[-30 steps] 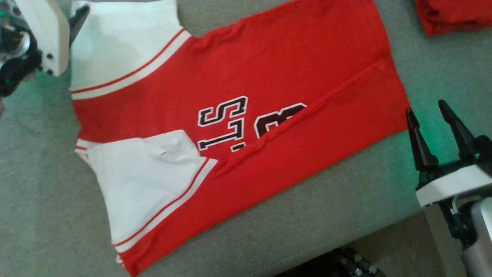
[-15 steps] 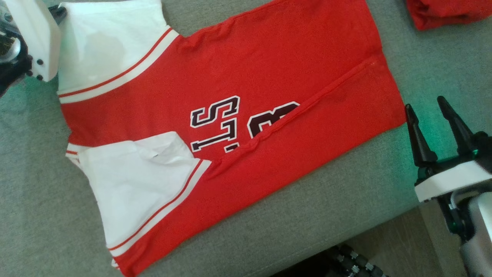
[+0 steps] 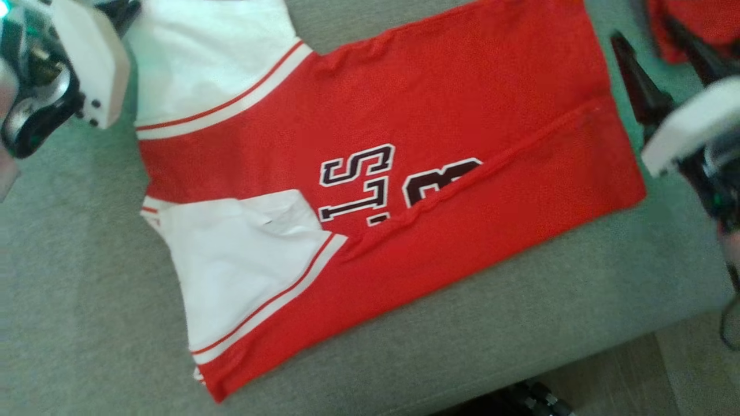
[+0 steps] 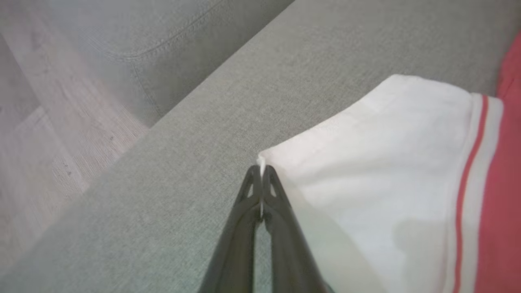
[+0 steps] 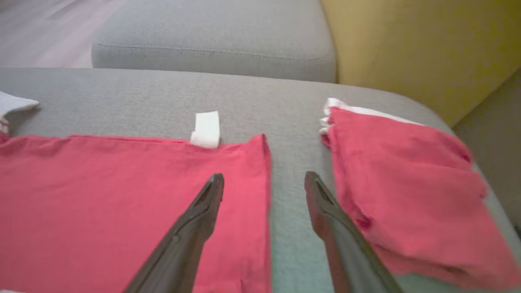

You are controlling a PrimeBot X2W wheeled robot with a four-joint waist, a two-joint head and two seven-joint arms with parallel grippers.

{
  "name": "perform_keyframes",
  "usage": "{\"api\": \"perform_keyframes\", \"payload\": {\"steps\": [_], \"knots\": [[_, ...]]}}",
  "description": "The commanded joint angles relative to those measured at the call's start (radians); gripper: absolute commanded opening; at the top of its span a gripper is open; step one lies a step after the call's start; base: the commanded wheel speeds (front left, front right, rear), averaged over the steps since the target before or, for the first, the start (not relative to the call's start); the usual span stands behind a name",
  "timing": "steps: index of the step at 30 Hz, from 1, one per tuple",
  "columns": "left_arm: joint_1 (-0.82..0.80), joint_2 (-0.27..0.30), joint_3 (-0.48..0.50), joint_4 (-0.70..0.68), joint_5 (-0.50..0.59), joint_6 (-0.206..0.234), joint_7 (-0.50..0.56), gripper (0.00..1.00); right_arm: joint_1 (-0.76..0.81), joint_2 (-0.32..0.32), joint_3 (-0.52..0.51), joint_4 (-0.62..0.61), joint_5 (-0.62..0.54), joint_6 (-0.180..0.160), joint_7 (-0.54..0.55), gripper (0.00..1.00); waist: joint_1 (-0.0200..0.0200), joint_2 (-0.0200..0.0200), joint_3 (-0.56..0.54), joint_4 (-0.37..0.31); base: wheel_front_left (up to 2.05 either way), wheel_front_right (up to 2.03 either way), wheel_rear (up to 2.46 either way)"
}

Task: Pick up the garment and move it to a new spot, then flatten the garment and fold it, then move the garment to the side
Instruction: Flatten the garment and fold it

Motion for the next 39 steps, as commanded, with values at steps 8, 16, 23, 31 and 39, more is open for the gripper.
{"api": "perform_keyframes", "payload": {"steps": [8, 16, 23, 31, 39], "knots": [[-0.138, -0.008, -0.052, -0.032, -0.016, 0.002, -0.067, 0.0, -0.257, -0.026, 0.132, 0.258, 0.113, -0.001, 0.163, 1.0, 0.0, 0.0, 0.011, 0.077, 0.0, 0.0, 0.0], [-0.178, -0.019, -0.123, -0.012, -0.046, 0.002, -0.108, 0.0, -0.386, -0.006, 0.227, 0.427, 0.142, -0.001, 0.16, 1.0, 0.0, 0.0, 0.015, 0.094, 0.0, 0.0, 0.0], [-0.194, -0.02, -0.163, 0.006, -0.069, 0.002, -0.13, 0.0, -0.436, -0.003, 0.288, 0.491, 0.169, -0.001, 0.142, 0.96, 0.0, 0.0, 0.014, 0.1, 0.0, 0.0, 0.0], [-0.216, -0.02, -0.196, 0.014, -0.089, 0.002, -0.14, 0.0, -0.485, -0.011, 0.354, 0.545, 0.198, -0.001, 0.11, 0.47, 0.0, 0.0, 0.025, 0.108, 0.0, 0.0, 0.0], [-0.231, -0.023, -0.213, 0.02, -0.093, 0.002, -0.149, 0.0, -0.519, -0.008, 0.399, 0.588, 0.222, -0.001, 0.07, 0.0, 0.0, 0.0, 0.031, 0.111, 0.0, 0.0, 0.0]]}}
